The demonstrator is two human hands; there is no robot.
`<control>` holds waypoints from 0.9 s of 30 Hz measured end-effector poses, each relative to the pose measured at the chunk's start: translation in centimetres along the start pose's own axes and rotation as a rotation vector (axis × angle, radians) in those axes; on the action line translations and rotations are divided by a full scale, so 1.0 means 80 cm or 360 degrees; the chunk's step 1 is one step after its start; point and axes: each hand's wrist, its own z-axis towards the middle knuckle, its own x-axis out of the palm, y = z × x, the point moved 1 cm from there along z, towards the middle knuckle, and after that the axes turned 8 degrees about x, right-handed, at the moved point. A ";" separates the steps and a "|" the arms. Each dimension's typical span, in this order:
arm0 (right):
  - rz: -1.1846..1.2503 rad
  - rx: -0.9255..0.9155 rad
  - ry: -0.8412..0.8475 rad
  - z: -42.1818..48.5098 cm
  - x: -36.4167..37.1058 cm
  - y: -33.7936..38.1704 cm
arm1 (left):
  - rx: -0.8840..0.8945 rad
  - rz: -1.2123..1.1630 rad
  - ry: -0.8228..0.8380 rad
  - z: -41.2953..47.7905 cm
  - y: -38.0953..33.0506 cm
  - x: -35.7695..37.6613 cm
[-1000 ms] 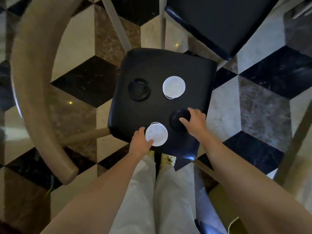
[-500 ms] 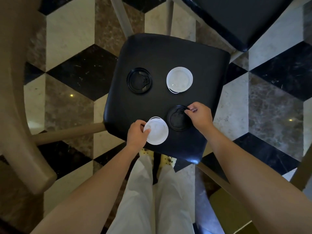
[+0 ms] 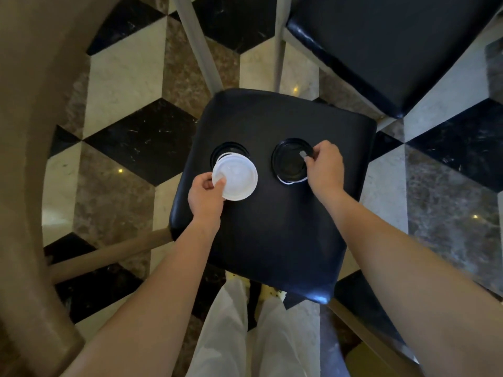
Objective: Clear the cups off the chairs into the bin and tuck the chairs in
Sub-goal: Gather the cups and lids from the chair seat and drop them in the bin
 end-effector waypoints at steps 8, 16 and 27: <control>-0.0146 0.0097 0.0035 0.001 0.017 -0.016 | 0.0039 0.0176 -0.0139 0.040 -0.015 0.015; 0.0109 0.0129 0.0133 0.006 0.024 -0.027 | 0.0090 0.0321 0.0059 0.055 -0.011 0.019; 0.0351 -0.0253 0.0305 -0.023 0.067 0.046 | -0.0099 -0.0128 0.0264 0.046 0.000 0.015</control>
